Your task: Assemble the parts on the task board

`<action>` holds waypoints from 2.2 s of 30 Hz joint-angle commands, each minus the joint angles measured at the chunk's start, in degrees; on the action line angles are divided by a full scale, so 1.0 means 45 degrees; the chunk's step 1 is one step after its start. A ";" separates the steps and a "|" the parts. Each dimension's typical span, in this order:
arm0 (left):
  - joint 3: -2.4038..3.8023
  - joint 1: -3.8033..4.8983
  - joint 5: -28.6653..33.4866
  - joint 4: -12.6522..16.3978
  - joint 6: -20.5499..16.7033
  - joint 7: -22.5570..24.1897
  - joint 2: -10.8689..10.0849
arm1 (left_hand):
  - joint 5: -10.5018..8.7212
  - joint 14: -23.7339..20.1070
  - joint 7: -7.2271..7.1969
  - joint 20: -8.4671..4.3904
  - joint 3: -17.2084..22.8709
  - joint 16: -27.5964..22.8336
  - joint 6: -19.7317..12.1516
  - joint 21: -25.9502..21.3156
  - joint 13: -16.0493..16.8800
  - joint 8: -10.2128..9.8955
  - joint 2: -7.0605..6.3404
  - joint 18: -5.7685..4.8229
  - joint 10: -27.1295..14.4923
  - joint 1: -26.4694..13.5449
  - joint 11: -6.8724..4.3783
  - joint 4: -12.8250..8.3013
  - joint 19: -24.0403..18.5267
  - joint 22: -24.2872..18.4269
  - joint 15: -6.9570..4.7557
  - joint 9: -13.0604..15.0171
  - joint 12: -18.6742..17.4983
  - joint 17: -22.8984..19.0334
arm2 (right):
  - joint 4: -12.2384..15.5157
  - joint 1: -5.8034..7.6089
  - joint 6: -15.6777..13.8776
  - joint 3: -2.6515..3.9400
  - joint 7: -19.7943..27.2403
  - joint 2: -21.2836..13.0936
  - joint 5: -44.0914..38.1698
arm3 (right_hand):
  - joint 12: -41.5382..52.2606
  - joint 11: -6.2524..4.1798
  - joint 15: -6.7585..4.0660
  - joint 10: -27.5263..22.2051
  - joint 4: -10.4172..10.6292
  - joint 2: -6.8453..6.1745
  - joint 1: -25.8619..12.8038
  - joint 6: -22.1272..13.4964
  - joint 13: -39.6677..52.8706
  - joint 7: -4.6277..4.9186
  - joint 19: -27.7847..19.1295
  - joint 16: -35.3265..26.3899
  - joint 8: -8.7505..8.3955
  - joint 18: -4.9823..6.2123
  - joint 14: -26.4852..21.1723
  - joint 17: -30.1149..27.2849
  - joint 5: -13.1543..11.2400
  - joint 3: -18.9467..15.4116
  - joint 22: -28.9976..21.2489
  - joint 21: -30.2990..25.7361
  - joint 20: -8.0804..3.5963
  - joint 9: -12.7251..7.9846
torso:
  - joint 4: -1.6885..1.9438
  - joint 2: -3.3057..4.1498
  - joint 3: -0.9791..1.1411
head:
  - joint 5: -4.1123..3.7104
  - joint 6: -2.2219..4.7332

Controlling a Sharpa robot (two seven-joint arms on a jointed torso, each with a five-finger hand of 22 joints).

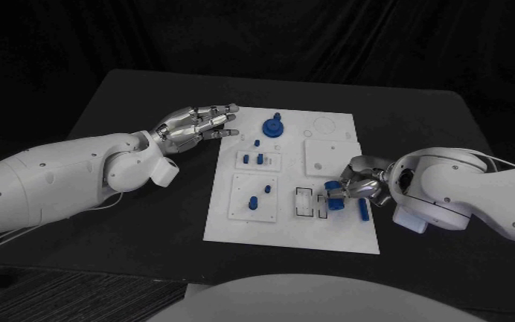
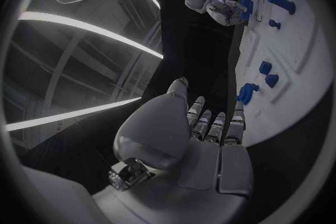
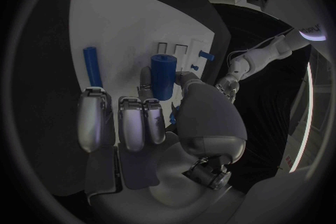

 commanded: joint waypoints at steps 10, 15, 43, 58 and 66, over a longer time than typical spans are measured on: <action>0.0012 -0.0022 0.0072 0.0038 0.0171 0.0130 0.0039 | 0.0016 0.0041 0.0056 0.0043 0.0022 0.0092 0.0050 0.0075 0.0020 0.0084 0.0111 0.0124 0.0030 -0.0033 0.0070 0.0034 0.0085 0.0005 0.0045 0.0005 0.0083 0.0018 | -0.0068 0.0213 -0.0040 -0.0001 -0.0205 0.0449 0.3519 | 0.0045 -0.0134 -0.0081 0.1417 -0.2300 0.0268 -0.0558 -0.0187 0.3347 -0.0301 0.0434 -0.0106 0.0024 0.0060 0.1167 0.2521 -0.0932 0.2627 0.2610 -0.0143 -0.0112 0.0439 | 0.0039 -0.0017 -0.0024 | -0.0061 -0.0001; 0.0013 -0.0022 0.0072 0.0043 0.0178 0.0132 0.0039 | 0.0015 0.0040 0.0059 0.0045 0.0018 0.0091 0.0047 0.0074 0.0020 0.0085 0.0105 0.0124 0.0032 -0.0038 0.0076 0.0035 0.0083 -0.0006 0.0050 0.0005 0.0086 0.0017 | -0.0384 0.0042 0.0267 -0.0002 -0.0347 0.0727 0.3647 | 0.0045 -0.0099 -0.0056 0.1417 -0.2231 0.0355 -0.0788 -0.0286 0.3347 -0.0258 0.0388 -0.0158 -0.0080 0.0083 0.1147 0.2429 -0.1278 0.2675 0.2576 -0.0243 -0.0093 0.0408 | 0.0060 -0.0026 -0.0043 | -0.0059 -0.0001; 0.0013 -0.0025 0.0071 -0.0018 0.0263 0.0139 0.0096 | 0.0019 0.0038 0.0072 0.0053 0.0027 0.0091 0.0010 0.0074 0.0047 0.0081 0.0122 0.0123 0.0137 -0.0046 0.0104 0.0039 0.0082 -0.0023 0.0062 0.0000 0.0153 0.0017 | -0.1069 -0.0365 0.0713 -0.0003 -0.0462 0.1420 0.3271 | 0.0045 0.0183 0.0185 0.1417 -0.1569 0.0524 -0.1739 -0.0469 0.3347 0.0048 0.0254 -0.0268 -0.0854 0.0157 0.1106 0.2215 -0.6500 0.1799 0.2467 -0.0585 0.0137 -0.0218 | 0.0015 -0.0008 -0.0014 | 0.0065 -0.0001; 0.0013 -0.0034 0.0071 -0.0079 0.0319 0.0083 0.0114 | -0.0001 0.0031 0.0091 0.0059 0.0032 0.0086 -0.0016 0.0069 0.0050 0.0078 0.0143 0.0120 0.0150 -0.0069 0.0131 0.0058 0.0071 -0.0053 0.0072 -0.0003 0.0163 0.0014 | -0.1061 -0.0374 0.0866 -0.0003 -0.0367 0.1505 0.3266 | 0.0045 0.0254 0.0252 0.1417 -0.1002 0.0064 -0.2204 -0.0663 0.3347 0.0130 0.0249 -0.0292 -0.0821 0.0169 0.1093 0.2149 -0.9864 0.0203 0.2456 -0.0643 0.0209 -0.0301 | 0.0017 -0.0016 -0.0012 | 0.0154 -0.0001; 0.0013 -0.0049 0.0071 -0.0114 0.0352 0.0056 0.0123 | -0.0018 0.0032 0.0098 0.0061 0.0030 0.0089 -0.0023 0.0069 0.0049 0.0078 0.0150 0.0120 0.0147 -0.0086 0.0139 0.0072 0.0072 -0.0056 0.0076 -0.0004 0.0162 0.0015 | -0.1041 -0.0375 0.0922 -0.0003 -0.0277 0.1510 0.3266 | 0.0045 0.0254 0.0251 0.1417 -0.0745 0.0008 -0.2308 -0.0694 0.3347 0.0125 0.0240 -0.0289 -0.0732 0.0175 0.1093 0.2149 -1.0177 -0.0220 0.2449 -0.0674 0.0210 -0.0261 | 0.0012 -0.0010 -0.0008 | 0.0202 -0.0001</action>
